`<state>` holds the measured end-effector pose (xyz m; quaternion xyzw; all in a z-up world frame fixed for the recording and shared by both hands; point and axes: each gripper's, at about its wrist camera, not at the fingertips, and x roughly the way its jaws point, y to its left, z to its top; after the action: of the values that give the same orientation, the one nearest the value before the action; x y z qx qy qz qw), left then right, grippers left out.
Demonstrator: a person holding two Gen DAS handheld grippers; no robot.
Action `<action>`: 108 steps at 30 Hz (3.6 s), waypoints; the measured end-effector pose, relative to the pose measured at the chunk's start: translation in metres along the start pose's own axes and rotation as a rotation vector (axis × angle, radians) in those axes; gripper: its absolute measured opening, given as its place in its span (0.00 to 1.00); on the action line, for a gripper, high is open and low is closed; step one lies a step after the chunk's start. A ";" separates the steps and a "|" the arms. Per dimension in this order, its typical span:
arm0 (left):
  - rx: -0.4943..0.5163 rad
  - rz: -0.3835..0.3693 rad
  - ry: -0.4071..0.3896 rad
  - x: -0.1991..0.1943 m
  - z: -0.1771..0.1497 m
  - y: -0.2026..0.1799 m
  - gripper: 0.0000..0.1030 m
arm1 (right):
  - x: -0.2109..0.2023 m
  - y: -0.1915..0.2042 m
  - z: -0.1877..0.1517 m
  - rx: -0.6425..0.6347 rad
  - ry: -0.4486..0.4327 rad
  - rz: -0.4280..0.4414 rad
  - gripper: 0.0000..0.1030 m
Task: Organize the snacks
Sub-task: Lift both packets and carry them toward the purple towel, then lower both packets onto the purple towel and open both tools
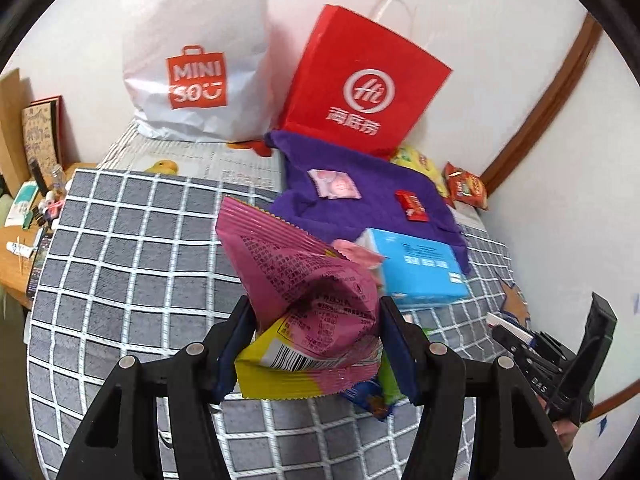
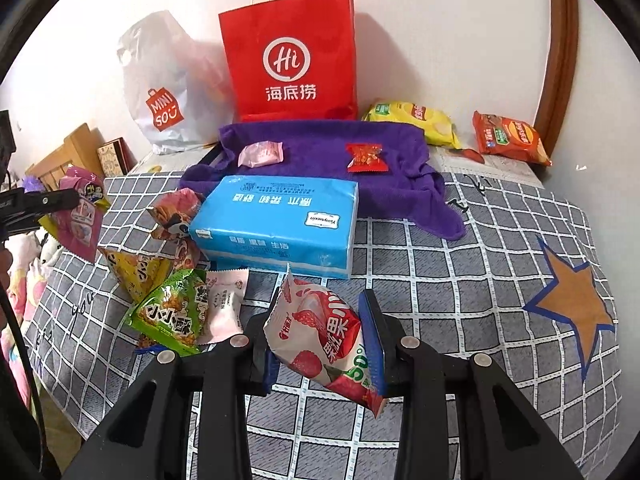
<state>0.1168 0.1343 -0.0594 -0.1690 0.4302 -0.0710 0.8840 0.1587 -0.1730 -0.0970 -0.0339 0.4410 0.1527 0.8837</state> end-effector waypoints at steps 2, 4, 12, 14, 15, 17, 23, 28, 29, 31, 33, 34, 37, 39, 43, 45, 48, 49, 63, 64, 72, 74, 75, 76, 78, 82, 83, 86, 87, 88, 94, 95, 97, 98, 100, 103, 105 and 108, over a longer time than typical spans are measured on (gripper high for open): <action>0.010 -0.012 0.002 0.000 -0.002 -0.008 0.58 | -0.004 0.000 0.001 0.000 -0.004 -0.003 0.34; 0.026 -0.022 0.006 0.001 -0.004 -0.019 0.58 | -0.007 0.000 0.003 0.003 -0.010 -0.007 0.34; 0.068 -0.064 0.026 0.009 -0.004 -0.054 0.58 | -0.019 0.001 0.011 -0.003 -0.034 0.005 0.34; 0.079 -0.068 0.029 0.012 -0.002 -0.063 0.58 | -0.020 0.002 0.014 -0.005 -0.039 0.004 0.34; 0.088 -0.071 0.030 0.014 -0.001 -0.069 0.58 | -0.020 0.002 0.016 -0.005 -0.043 0.003 0.34; 0.101 -0.074 0.028 0.016 0.000 -0.077 0.58 | -0.020 0.000 0.020 0.005 -0.046 0.004 0.34; 0.124 -0.071 0.024 0.023 0.010 -0.093 0.58 | -0.014 -0.009 0.033 0.035 -0.056 -0.003 0.34; 0.119 -0.063 0.037 0.029 0.017 -0.096 0.58 | -0.006 -0.014 0.043 0.029 -0.053 0.003 0.34; 0.118 -0.064 0.043 0.030 0.019 -0.096 0.58 | -0.005 -0.014 0.045 0.024 -0.053 0.000 0.34; 0.116 -0.068 0.053 0.032 0.022 -0.096 0.58 | -0.003 -0.014 0.049 0.015 -0.058 0.005 0.34; 0.126 -0.070 0.063 0.035 0.025 -0.098 0.58 | -0.001 -0.013 0.052 -0.009 -0.049 0.004 0.34; 0.127 -0.067 0.066 0.036 0.027 -0.098 0.58 | -0.001 -0.012 0.053 -0.020 -0.049 -0.006 0.34; 0.127 -0.079 0.060 0.041 0.032 -0.097 0.58 | -0.003 -0.016 0.058 -0.010 -0.060 -0.001 0.34; 0.120 -0.079 0.062 0.046 0.036 -0.094 0.58 | -0.002 -0.019 0.062 0.003 -0.065 0.001 0.34; 0.119 -0.071 0.052 0.053 0.042 -0.090 0.58 | 0.006 -0.020 0.075 0.016 -0.065 -0.003 0.34; 0.121 -0.065 0.053 0.058 0.047 -0.088 0.58 | 0.011 -0.020 0.084 0.016 -0.068 0.001 0.34; 0.130 -0.057 0.048 0.063 0.056 -0.087 0.58 | 0.019 -0.019 0.098 0.002 -0.073 0.003 0.34; 0.132 -0.053 0.042 0.064 0.061 -0.086 0.58 | 0.021 -0.019 0.102 -0.001 -0.074 0.000 0.34; 0.112 -0.017 0.022 0.094 0.114 -0.069 0.58 | 0.060 -0.029 0.150 0.017 -0.087 0.005 0.34; 0.114 -0.016 0.021 0.095 0.116 -0.069 0.58 | 0.062 -0.030 0.151 0.019 -0.086 0.009 0.34; 0.116 -0.011 0.021 0.109 0.130 -0.070 0.58 | 0.077 -0.027 0.175 -0.005 -0.101 0.017 0.34; 0.122 -0.001 0.026 0.113 0.133 -0.070 0.58 | 0.080 -0.026 0.179 -0.013 -0.101 0.019 0.34; 0.124 0.003 0.028 0.114 0.134 -0.069 0.58 | 0.082 -0.025 0.182 -0.020 -0.103 0.020 0.34; 0.128 0.008 0.029 0.115 0.135 -0.069 0.58 | 0.084 -0.025 0.184 -0.022 -0.104 0.021 0.34; 0.134 0.016 0.030 0.117 0.137 -0.068 0.58 | 0.088 -0.024 0.188 -0.031 -0.103 0.024 0.34; 0.129 0.019 0.030 0.123 0.143 -0.064 0.58 | 0.098 -0.024 0.195 -0.035 -0.100 0.038 0.34; 0.126 0.021 0.032 0.124 0.145 -0.063 0.58 | 0.100 -0.024 0.198 -0.034 -0.098 0.043 0.34; 0.119 0.035 0.034 0.127 0.151 -0.057 0.58 | 0.108 -0.023 0.206 -0.038 -0.094 0.050 0.34; 0.117 0.039 0.033 0.127 0.153 -0.055 0.58 | 0.110 -0.022 0.208 -0.042 -0.097 0.052 0.34; 0.116 0.043 0.032 0.127 0.154 -0.053 0.58 | 0.113 -0.022 0.209 -0.046 -0.097 0.056 0.34; 0.090 0.030 0.046 0.141 0.158 -0.043 0.58 | 0.136 -0.026 0.205 -0.048 -0.042 0.066 0.34; 0.087 0.024 0.054 0.145 0.158 -0.042 0.58 | 0.140 -0.027 0.203 -0.052 -0.026 0.067 0.34; 0.086 0.018 0.078 0.156 0.156 -0.042 0.58 | 0.151 -0.029 0.198 -0.058 0.008 0.064 0.34; 0.090 0.017 0.088 0.161 0.155 -0.043 0.58 | 0.154 -0.030 0.196 -0.059 0.016 0.060 0.34; 0.101 0.014 0.107 0.171 0.154 -0.045 0.58 | 0.162 -0.034 0.192 -0.061 0.038 0.059 0.34; 0.107 -0.001 0.141 0.187 0.150 -0.048 0.58 | 0.172 -0.038 0.189 -0.053 0.068 0.065 0.34; 0.109 -0.009 0.163 0.197 0.147 -0.049 0.58 | 0.179 -0.038 0.187 -0.062 0.089 0.067 0.34; 0.111 -0.020 0.202 0.210 0.143 -0.050 0.58 | 0.190 -0.036 0.184 -0.089 0.138 0.073 0.34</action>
<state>0.3600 0.0647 -0.1147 -0.1161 0.5106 -0.1203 0.8434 0.4179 -0.1257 -0.1380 -0.0676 0.4945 0.2016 0.8428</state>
